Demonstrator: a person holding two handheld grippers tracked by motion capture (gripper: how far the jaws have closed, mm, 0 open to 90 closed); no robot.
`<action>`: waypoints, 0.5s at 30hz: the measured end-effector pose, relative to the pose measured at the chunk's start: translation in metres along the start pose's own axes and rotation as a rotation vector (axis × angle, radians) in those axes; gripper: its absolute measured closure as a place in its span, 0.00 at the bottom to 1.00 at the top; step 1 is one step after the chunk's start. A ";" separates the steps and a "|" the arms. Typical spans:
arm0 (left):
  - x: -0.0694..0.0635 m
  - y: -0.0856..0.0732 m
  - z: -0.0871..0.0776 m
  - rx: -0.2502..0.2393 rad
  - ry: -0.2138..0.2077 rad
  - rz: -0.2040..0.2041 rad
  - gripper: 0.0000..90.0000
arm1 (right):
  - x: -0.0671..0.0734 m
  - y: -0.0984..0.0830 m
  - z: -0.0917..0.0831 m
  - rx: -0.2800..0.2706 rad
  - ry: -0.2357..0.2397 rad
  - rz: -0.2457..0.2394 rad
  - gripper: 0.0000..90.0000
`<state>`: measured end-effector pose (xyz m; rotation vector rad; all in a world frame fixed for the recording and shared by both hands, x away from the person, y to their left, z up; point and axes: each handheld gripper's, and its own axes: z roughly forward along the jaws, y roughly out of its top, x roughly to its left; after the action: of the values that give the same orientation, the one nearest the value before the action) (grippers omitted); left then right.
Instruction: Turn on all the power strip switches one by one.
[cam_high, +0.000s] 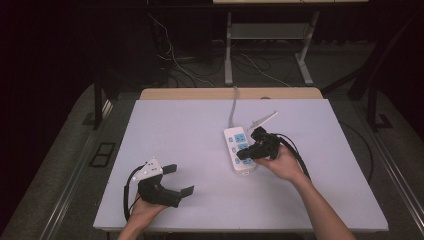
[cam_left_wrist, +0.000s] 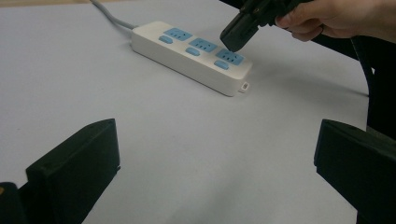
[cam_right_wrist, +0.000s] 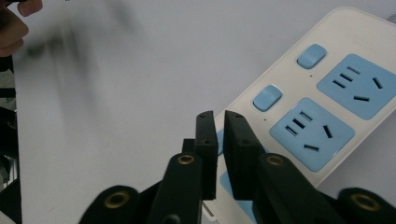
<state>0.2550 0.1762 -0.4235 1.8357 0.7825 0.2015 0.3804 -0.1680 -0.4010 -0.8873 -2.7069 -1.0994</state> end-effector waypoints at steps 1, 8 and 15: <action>0.000 0.000 0.000 0.000 0.000 0.000 0.00 | 0.000 0.000 0.001 0.003 -0.001 -0.002 0.98; 0.000 0.000 0.000 0.001 -0.002 0.001 0.00 | 0.000 0.000 0.008 0.022 -0.002 -0.009 1.00; 0.000 0.000 0.000 0.000 -0.003 0.001 0.00 | 0.000 0.000 0.013 0.024 -0.001 -0.007 1.00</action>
<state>0.2553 0.1765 -0.4235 1.8358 0.7793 0.1996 0.3824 -0.1597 -0.4108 -0.8765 -2.7201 -1.0656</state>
